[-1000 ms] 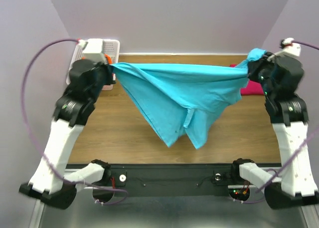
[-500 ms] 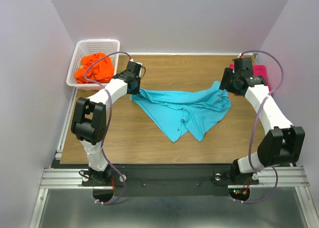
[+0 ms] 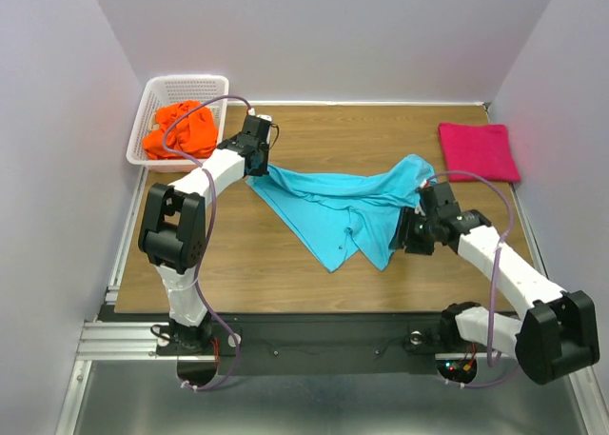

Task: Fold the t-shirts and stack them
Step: Flatten the tshirt out

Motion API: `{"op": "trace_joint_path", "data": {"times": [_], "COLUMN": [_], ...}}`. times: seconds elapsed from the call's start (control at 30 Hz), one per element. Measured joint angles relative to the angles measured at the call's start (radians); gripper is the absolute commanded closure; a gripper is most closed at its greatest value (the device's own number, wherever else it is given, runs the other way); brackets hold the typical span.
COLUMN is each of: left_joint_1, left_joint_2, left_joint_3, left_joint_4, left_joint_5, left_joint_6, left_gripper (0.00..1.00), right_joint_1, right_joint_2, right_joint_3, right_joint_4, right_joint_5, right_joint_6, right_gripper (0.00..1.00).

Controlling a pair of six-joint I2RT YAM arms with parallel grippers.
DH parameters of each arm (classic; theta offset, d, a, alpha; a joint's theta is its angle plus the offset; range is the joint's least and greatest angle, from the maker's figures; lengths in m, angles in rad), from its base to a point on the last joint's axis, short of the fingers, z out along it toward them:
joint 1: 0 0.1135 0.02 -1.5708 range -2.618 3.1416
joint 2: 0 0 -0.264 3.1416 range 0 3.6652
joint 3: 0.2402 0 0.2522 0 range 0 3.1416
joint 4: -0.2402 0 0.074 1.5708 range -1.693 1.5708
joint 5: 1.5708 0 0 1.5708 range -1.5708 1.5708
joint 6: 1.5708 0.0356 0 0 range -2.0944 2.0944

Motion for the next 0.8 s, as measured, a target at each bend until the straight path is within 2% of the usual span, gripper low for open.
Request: {"op": "trace_joint_path", "data": {"times": [0.27, 0.8], "left_joint_1": [0.0, 0.0], "left_joint_2": [0.0, 0.0], "left_joint_3": [0.0, 0.0], "left_joint_4": [0.012, 0.018], "left_joint_5": [0.0, 0.0], "left_joint_6": [0.0, 0.0], "left_gripper": [1.0, 1.0], "right_joint_1": [0.035, 0.125], "right_joint_2": [-0.057, 0.082], "right_joint_3": [-0.15, -0.183], "right_joint_4": [0.038, 0.214], "right_joint_5": [-0.019, -0.018], "right_joint_6": [0.157, 0.256], "right_gripper": [0.45, 0.45]}}
